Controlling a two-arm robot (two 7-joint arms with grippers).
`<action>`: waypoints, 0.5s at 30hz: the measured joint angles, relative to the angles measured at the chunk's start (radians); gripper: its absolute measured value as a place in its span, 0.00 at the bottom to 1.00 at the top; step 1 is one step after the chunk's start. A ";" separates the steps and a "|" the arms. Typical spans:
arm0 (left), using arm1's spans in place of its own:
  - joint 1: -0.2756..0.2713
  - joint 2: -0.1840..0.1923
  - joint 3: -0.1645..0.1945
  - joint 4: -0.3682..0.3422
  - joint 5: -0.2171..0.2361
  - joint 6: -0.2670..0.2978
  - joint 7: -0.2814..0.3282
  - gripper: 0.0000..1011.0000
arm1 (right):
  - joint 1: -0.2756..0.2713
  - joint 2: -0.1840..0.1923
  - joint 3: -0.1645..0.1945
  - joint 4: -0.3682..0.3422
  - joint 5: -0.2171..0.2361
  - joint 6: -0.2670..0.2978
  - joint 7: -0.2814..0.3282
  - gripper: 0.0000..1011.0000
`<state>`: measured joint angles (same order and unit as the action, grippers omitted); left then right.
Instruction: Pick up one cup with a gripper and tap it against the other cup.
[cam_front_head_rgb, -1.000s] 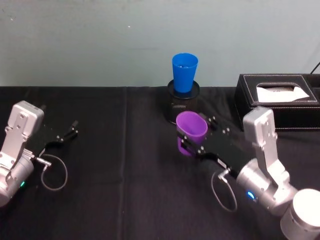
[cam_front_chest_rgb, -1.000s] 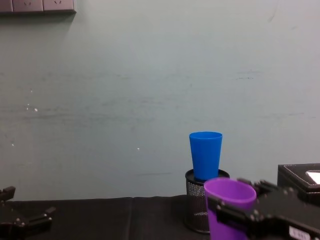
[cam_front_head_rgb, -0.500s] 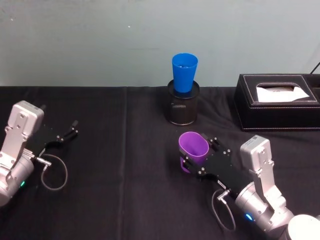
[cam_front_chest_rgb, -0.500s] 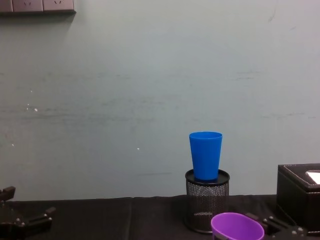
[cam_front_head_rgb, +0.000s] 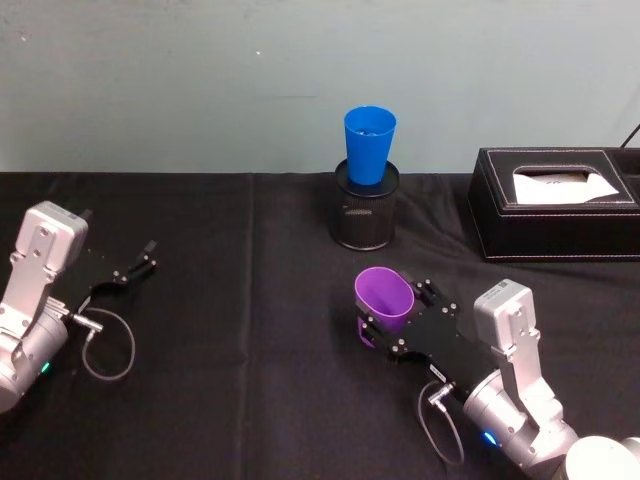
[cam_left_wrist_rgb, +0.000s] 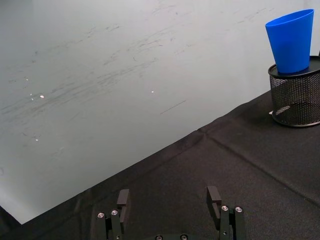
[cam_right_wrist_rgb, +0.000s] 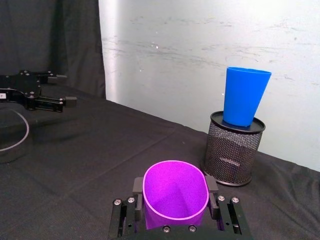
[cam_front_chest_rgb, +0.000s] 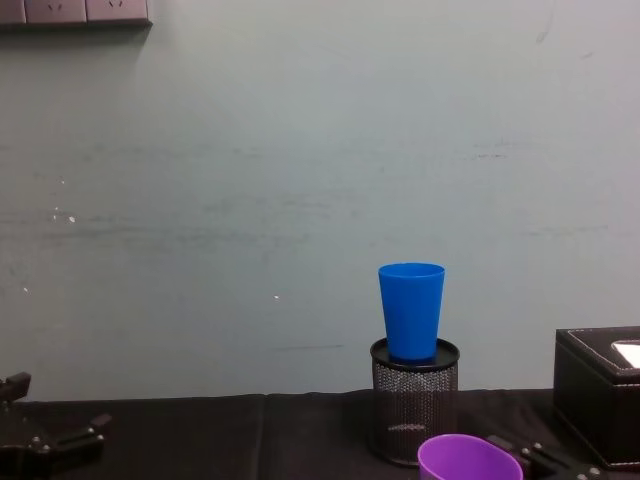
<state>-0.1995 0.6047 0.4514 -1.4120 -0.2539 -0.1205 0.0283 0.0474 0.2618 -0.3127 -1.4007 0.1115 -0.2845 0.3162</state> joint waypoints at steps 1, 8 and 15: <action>0.000 0.000 0.000 0.000 0.000 0.000 0.000 0.99 | 0.000 -0.002 0.000 0.002 -0.001 -0.001 0.000 0.73; 0.000 0.000 0.000 0.000 0.000 0.000 0.000 0.99 | 0.007 -0.016 0.006 0.026 -0.004 -0.013 0.005 0.73; 0.000 0.000 0.000 0.000 0.000 0.000 0.000 0.99 | 0.013 -0.025 0.010 0.040 -0.008 -0.024 0.006 0.73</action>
<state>-0.1995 0.6047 0.4514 -1.4120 -0.2539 -0.1205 0.0283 0.0600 0.2365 -0.3031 -1.3609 0.1035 -0.3081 0.3218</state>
